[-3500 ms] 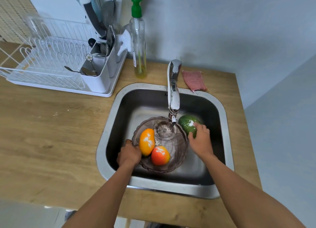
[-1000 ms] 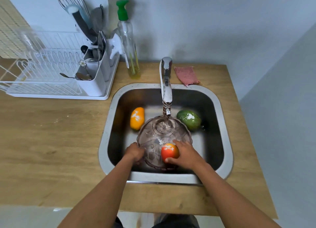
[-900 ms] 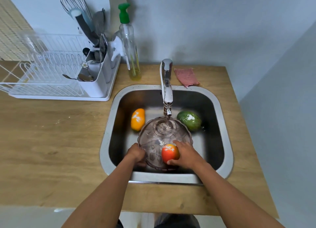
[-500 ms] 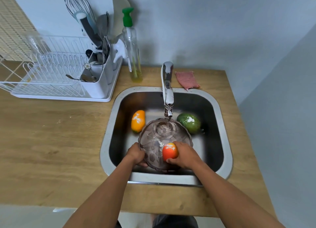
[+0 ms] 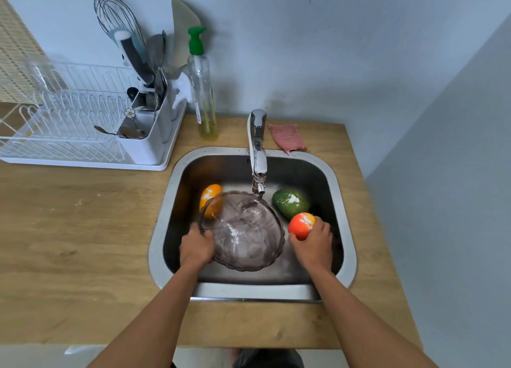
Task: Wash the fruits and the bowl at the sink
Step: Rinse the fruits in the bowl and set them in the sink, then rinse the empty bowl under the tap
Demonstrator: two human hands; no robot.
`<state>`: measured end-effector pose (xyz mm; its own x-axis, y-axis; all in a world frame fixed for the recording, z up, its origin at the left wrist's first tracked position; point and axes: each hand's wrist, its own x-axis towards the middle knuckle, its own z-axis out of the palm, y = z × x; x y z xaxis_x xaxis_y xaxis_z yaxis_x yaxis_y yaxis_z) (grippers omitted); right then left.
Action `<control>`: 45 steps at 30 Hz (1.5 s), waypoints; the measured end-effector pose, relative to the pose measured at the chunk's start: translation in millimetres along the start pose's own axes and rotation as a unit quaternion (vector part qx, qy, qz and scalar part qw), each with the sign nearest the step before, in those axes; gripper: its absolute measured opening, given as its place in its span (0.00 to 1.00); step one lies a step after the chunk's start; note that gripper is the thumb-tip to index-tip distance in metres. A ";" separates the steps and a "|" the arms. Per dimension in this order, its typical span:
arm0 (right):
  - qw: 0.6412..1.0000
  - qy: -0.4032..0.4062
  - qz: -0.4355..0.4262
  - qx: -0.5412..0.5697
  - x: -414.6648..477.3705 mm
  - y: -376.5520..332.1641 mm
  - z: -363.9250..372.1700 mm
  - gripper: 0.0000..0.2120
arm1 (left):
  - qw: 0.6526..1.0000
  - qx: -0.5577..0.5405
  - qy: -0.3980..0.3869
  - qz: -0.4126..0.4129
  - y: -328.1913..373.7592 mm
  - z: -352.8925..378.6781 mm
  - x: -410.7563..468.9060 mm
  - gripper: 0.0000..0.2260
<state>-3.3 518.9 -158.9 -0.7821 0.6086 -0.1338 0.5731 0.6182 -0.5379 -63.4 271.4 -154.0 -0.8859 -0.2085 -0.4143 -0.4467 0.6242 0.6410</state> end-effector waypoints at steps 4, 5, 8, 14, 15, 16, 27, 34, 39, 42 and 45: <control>0.999 -0.038 0.011 -0.015 5.2 3.5 0.1 0.39 | 0.997 -0.014 0.056 0.049 3.9 -15.6 -13.1 0.06; 0.997 -0.068 0.004 -0.028 5.9 3.6 3.2 0.39 | 0.996 -0.021 0.068 0.057 3.5 -19.3 -15.6 0.06; 0.985 -0.156 0.005 -0.071 5.2 5.6 12.6 0.38 | 0.992 -0.030 0.094 0.075 2.1 -22.8 -22.2 0.06; 0.956 -0.265 0.019 -0.124 1.2 8.8 17.1 0.44 | 0.991 -0.051 0.111 0.047 2.7 -24.4 -25.2 0.08; 0.954 -0.271 0.021 -0.127 1.3 9.2 17.1 0.45 | 0.991 -0.051 0.114 0.043 3.2 -25.1 -25.1 0.08; 0.952 -0.278 0.024 -0.126 1.0 9.8 17.4 0.46 | 0.991 -0.051 0.115 0.040 4.0 -26.1 -25.8 0.08; 0.977 -0.079 -0.064 0.186 18.3 -22.7 -32.7 0.17 | 0.993 -0.054 0.090 0.047 -3.2 -20.3 -21.0 0.07; 0.954 -0.105 -0.128 0.248 90.9 -144.2 -80.1 0.11 | 0.992 -0.076 0.074 0.064 -6.9 -19.6 -19.2 0.04; 0.937 -0.188 -0.084 0.283 115.7 -200.6 -81.4 0.12 | 0.991 -0.089 0.057 0.082 -2.3 -19.8 -16.5 0.04; 0.937 -0.206 -0.052 0.277 120.8 -209.8 -76.4 0.08 | 0.991 -0.095 0.049 0.086 -1.5 -19.9 -16.5 0.04; 0.920 -0.231 -0.023 0.317 122.8 -217.0 -71.7 0.08 | 0.991 -0.098 0.050 0.081 -3.4 -20.6 -17.7 0.04</control>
<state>-206.1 495.1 1.0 -0.9062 0.2219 -0.3600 0.3943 0.1354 -0.9090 -48.7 257.5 -135.5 -0.9514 -0.1973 -0.2364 -0.3050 0.4992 0.8110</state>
